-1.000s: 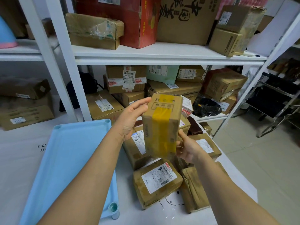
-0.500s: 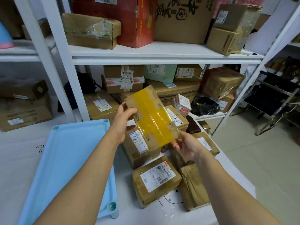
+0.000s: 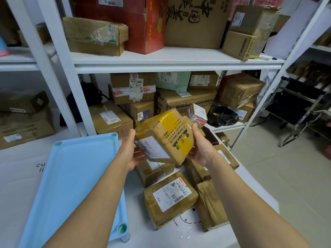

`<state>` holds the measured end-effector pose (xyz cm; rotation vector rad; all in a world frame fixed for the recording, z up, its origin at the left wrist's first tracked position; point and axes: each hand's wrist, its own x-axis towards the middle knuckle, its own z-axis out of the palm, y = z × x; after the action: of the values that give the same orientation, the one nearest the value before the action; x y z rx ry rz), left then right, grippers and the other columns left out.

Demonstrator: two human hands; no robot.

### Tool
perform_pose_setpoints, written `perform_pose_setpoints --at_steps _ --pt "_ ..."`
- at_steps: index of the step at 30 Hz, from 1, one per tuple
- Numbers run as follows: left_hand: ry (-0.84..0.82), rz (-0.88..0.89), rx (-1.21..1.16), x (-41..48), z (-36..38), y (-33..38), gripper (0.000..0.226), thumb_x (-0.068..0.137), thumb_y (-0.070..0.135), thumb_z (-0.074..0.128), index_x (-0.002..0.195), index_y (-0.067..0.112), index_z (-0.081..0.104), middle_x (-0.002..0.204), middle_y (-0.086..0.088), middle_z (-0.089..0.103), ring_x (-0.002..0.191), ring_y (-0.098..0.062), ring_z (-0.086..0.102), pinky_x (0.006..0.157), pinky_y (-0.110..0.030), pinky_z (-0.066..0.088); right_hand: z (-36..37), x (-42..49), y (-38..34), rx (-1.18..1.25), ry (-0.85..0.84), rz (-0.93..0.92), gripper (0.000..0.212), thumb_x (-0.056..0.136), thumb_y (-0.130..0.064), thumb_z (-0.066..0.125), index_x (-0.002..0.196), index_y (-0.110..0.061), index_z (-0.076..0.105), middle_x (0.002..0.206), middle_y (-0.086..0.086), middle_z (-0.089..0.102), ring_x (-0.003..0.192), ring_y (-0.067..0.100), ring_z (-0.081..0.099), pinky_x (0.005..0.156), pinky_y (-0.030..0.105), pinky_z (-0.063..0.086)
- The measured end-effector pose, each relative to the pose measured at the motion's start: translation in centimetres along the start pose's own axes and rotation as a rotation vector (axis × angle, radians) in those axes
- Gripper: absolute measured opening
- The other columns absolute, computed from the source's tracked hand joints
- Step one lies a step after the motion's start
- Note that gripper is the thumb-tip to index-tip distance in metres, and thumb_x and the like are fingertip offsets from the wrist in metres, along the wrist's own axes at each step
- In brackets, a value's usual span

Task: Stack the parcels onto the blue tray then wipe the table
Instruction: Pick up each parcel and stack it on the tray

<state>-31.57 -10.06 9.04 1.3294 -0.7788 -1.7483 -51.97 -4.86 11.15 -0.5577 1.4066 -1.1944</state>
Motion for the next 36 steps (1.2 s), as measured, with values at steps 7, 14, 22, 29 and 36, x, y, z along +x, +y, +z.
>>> perform_pose_setpoints --at_steps 7,14,22,29,36 --pt "0.067 -0.019 0.175 0.0 0.2 -0.1 0.057 0.089 0.066 0.034 0.121 0.022 0.048 0.097 -0.009 0.061 0.076 -0.018 0.055 0.057 -0.026 0.048 -0.3 -0.4 0.0 0.135 -0.063 -0.017 0.053 0.073 -0.060 0.062 0.113 -0.025 0.060 0.107 0.005 0.070 0.102 0.023 0.064 0.077 0.039 0.052" --pt "0.096 0.167 0.291 0.5 -0.2 -0.4 0.034 0.093 0.041 0.051 0.121 0.021 0.052 0.115 -0.001 0.063 0.114 -0.019 0.054 0.097 -0.039 0.045 -1.1 -0.4 0.6 0.211 -0.034 0.087 0.072 0.079 -0.066 0.056 0.130 -0.015 0.056 0.088 0.007 0.064 0.068 0.016 0.061 0.050 0.026 0.055" --pt "-0.068 0.534 0.873 -1.0 1.6 0.2 0.106 0.070 0.050 0.075 0.150 0.027 0.009 0.155 0.002 0.015 0.143 -0.023 0.016 0.113 -0.052 0.025 -0.4 -0.5 -0.4 0.108 0.005 0.165 0.071 0.075 -0.071 0.057 0.120 -0.016 0.063 0.095 0.009 0.060 0.059 0.013 0.050 0.053 0.026 0.057" --pt "-0.057 0.583 1.061 -1.8 2.6 0.6 0.147 0.047 0.055 0.086 0.145 0.032 -0.021 0.156 0.009 -0.013 0.146 -0.025 -0.004 0.113 -0.058 0.020 0.9 -1.3 -2.6 -0.037 -0.038 0.113 0.063 0.078 -0.069 0.056 0.122 -0.024 0.056 0.103 0.009 0.063 0.053 0.015 0.055 0.061 0.030 0.059" --pt "-0.135 0.626 0.825 -1.6 1.3 0.2 0.141 0.056 0.034 0.089 0.148 0.031 -0.017 0.159 0.003 -0.006 0.146 -0.021 0.002 0.115 -0.045 0.013 0.2 -1.6 -2.5 -0.150 0.056 -0.051 0.060 0.088 -0.068 0.038 0.111 -0.019 0.065 0.088 -0.001 0.060 0.069 0.013 0.049 0.054 0.024 0.035"
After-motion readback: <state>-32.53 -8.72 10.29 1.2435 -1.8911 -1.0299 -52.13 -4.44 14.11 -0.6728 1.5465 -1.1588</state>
